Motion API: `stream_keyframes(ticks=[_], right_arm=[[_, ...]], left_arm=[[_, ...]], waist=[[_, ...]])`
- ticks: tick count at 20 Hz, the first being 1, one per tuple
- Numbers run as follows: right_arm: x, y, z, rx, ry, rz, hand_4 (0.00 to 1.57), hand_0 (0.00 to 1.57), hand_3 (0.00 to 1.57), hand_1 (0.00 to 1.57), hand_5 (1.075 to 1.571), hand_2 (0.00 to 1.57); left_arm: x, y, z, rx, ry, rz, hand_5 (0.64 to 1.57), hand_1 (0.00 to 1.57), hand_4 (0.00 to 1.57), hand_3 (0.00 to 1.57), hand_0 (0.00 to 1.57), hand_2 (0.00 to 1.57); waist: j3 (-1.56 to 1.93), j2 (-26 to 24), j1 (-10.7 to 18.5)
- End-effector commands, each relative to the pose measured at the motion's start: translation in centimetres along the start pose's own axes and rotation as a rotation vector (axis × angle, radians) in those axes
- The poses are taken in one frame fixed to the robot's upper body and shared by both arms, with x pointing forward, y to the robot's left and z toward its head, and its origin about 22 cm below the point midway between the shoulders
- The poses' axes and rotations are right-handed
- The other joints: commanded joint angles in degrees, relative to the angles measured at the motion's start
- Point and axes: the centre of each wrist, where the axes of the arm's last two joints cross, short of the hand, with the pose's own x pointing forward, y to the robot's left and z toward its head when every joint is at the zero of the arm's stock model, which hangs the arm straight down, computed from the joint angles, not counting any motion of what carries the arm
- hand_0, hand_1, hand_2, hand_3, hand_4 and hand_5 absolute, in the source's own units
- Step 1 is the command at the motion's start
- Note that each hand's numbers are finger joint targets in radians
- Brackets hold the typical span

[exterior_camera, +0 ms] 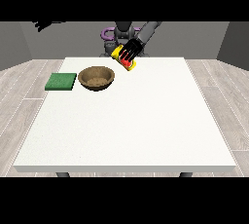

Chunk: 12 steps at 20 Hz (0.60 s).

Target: Pick the cup and pour the ball into the bowl, then pick the bowl and place it on the pad

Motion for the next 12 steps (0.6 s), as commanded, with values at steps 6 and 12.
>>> stream_keyframes(ticks=[6, 12], right_arm=[[-4.0, -0.3, 0.9, -0.019, 0.090, -0.033, 0.42, 0.00, 0.00, 0.00, 1.569, 0.00], [-3.5, -4.3, 1.8, -0.082, 0.081, -0.049, 0.44, 0.00, 0.18, 0.00, 1.570, 0.00]], left_arm=[[3.7, -3.2, 0.6, -0.148, -0.084, -0.428, 1.567, 1.25, 1.09, 1.57, 1.25, 1.57], [5.2, -3.6, 1.0, -0.204, -0.158, -0.587, 1.564, 0.32, 1.00, 1.40, 0.32, 1.57]], waist=[[-0.21, -5.4, 1.0], [-0.25, -5.2, 4.3]])
